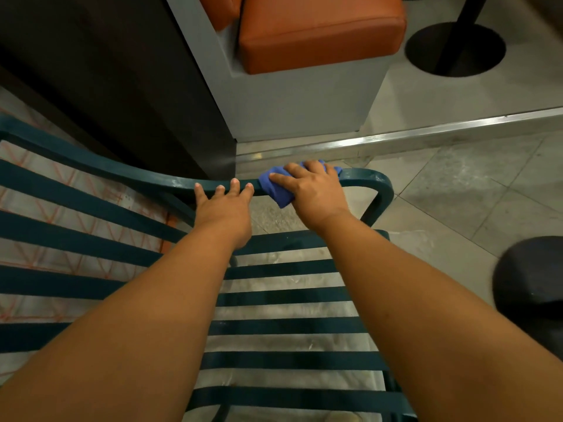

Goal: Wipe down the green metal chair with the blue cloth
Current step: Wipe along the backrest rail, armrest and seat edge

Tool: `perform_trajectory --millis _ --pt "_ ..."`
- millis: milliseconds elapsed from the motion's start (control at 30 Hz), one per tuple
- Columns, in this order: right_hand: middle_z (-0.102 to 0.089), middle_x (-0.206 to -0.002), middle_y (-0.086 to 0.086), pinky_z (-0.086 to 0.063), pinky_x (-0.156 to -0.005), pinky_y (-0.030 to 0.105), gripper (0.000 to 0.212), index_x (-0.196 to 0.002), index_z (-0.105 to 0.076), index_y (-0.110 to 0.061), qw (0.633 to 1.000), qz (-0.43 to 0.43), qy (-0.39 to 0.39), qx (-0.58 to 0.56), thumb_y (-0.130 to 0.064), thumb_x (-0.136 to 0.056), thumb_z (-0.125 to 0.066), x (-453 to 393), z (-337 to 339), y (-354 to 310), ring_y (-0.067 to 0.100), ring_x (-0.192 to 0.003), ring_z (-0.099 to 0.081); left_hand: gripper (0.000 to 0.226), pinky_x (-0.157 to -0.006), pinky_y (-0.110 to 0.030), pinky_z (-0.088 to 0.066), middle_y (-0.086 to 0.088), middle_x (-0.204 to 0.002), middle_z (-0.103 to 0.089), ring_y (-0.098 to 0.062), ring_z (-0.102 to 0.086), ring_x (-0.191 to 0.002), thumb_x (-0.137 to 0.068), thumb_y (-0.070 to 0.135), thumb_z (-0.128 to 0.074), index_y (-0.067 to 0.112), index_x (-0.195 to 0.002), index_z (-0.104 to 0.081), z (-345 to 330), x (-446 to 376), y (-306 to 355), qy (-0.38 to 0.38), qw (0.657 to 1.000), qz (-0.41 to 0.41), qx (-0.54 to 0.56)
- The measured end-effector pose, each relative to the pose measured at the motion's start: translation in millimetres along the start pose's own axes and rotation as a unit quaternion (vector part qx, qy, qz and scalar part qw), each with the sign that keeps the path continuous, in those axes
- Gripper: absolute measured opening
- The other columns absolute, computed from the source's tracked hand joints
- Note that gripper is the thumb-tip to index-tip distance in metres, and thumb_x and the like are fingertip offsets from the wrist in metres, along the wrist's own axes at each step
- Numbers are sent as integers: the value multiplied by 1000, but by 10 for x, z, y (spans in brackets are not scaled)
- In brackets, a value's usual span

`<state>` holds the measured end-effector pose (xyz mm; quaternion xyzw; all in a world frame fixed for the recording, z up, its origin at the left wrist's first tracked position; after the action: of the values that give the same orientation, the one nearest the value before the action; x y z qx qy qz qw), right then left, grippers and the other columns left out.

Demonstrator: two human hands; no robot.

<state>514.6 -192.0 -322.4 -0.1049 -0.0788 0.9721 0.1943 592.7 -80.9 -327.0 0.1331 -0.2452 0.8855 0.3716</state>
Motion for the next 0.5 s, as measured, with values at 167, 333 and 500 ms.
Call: perform_trajectory --millis 167,333,500 --pt "-46 -145 2 -22 -111 52 62 -140 -43 -38 998 -47 29 -17 -8 -88 -61 223 78 549 34 -133 -36 97 -110 -61 7 0 -160 9 -26 1 -147 -85 9 -61 32 -150 7 -17 4 -41 0 1000 -7 17" --pt "-33 -150 4 -7 -115 60 76 -146 -27 -36 992 -76 -96 14 -18 -84 -66 97 12 227 37 -141 -19 94 -112 -60 5 -3 -160 5 -28 -3 -147 -85 14 -61 29 -151 5 19 10 16 2 1000 -1 7" --pt "-46 -140 -1 -29 -107 54 66 -143 -30 -41 992 -28 -120 -5 -26 -88 -62 -60 23 201 31 -126 -39 96 -111 -62 4 -3 -160 5 -28 -4 -147 -84 18 -64 30 -150 5 32 3 10 -9 1000 -1 4"
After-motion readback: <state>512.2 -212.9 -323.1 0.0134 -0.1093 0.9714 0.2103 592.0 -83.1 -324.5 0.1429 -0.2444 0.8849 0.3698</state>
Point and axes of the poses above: each hand's wrist, its own x-axis away from the middle knuckle, its own z-axis out of the back of the hand, y = z × x, the point moved 9 cm from there along -x, towards the middle knuckle
